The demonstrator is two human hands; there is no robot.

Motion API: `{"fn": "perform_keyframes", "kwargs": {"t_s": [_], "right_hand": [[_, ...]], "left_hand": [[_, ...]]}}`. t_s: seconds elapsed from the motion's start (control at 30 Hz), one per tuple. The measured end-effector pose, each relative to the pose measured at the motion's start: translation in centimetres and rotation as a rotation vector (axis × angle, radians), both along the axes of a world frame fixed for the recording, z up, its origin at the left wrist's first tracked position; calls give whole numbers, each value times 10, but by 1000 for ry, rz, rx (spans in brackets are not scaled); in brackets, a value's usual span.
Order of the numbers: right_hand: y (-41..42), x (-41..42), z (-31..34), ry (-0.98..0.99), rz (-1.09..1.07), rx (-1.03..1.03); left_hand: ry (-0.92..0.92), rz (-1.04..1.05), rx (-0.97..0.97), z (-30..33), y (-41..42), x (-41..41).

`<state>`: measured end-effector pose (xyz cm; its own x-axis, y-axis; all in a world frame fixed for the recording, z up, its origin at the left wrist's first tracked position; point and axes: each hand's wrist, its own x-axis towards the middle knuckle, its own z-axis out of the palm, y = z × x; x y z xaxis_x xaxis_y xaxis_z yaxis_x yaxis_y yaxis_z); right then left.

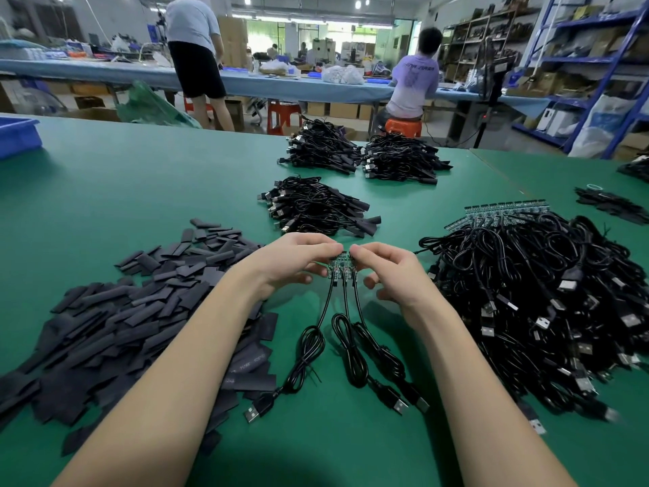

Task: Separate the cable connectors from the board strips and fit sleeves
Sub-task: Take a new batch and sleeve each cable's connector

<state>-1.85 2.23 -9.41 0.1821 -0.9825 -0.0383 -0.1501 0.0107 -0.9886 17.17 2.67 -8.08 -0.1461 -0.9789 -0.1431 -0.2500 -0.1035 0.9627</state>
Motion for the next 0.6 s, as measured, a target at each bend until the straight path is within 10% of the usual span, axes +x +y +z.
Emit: {"fn": "perform_keyframes", "kwargs": {"t_s": [0.6], "right_hand": [[-4, -5, -15, -437, 192, 246]], "left_hand": [[379, -126, 165, -5, -1, -9]]}}
